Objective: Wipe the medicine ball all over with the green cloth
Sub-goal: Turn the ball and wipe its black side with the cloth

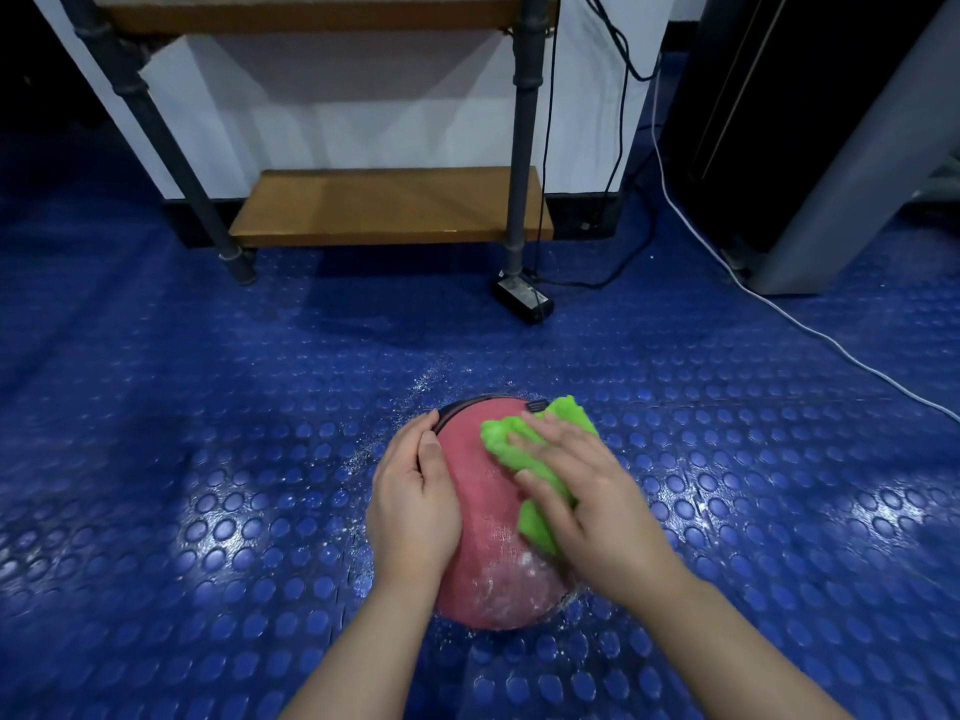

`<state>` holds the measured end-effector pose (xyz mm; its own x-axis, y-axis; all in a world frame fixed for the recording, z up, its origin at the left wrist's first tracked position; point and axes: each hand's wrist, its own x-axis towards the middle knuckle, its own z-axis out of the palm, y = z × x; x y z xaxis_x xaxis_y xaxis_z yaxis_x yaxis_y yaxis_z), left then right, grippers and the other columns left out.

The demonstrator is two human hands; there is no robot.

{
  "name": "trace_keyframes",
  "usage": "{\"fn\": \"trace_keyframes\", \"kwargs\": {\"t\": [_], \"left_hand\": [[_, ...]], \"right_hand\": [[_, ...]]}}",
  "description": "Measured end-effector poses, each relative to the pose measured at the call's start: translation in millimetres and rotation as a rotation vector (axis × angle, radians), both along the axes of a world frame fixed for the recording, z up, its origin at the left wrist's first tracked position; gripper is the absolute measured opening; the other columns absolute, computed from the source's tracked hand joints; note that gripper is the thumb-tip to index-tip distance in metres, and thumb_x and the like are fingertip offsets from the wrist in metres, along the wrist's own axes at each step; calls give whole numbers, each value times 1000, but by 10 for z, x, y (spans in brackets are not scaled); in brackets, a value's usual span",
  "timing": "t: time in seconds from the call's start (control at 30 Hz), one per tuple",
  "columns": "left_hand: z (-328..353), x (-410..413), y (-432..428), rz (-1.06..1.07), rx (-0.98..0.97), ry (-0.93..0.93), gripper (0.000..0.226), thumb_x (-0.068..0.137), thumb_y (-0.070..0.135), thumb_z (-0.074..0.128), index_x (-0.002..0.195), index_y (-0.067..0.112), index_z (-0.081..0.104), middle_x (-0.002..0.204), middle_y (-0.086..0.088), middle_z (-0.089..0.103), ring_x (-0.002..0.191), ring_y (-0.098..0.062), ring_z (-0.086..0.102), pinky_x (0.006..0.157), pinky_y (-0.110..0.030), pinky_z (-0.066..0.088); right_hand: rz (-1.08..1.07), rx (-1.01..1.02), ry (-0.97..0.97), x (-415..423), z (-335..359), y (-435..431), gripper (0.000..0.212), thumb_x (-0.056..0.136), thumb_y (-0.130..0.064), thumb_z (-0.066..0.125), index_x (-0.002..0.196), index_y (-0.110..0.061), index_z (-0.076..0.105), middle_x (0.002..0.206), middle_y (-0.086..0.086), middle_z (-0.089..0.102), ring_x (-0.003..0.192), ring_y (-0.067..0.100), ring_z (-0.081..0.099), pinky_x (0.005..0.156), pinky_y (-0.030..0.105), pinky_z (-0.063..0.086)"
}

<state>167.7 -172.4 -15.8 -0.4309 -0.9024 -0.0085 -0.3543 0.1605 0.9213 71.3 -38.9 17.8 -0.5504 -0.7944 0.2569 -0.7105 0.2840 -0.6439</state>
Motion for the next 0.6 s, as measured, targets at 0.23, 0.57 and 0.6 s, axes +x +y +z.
{"fn": "trace_keyframes", "kwargs": {"t": [0.23, 0.57, 0.6], "left_hand": [[28, -4, 9, -3, -6, -27, 32, 104, 31, 38, 125, 35, 62, 130, 18, 59, 122, -9, 51, 102, -32, 41], [32, 4, -2, -4, 14, -22, 33, 102, 36, 36, 124, 39, 61, 130, 18, 59, 124, -11, 52, 105, -43, 43], [27, -4, -3, -1, 17, -20, 34, 101, 39, 35, 123, 40, 61, 129, 18, 60, 123, -11, 52, 105, -45, 43]], "right_hand": [[-237, -28, -249, -198, 323, -242, 34, 100, -39, 42, 122, -27, 64, 118, -19, 59, 116, 2, 49, 103, 23, 34], [-202, 240, -227, -309, 83, -476, 41, 91, -59, 40, 117, -36, 63, 113, -14, 66, 107, 13, 59, 90, 39, 49], [-240, 203, -290, -319, 78, -459, 40, 90, -59, 40, 114, -37, 65, 105, -16, 68, 99, 10, 62, 87, 38, 51]]}}
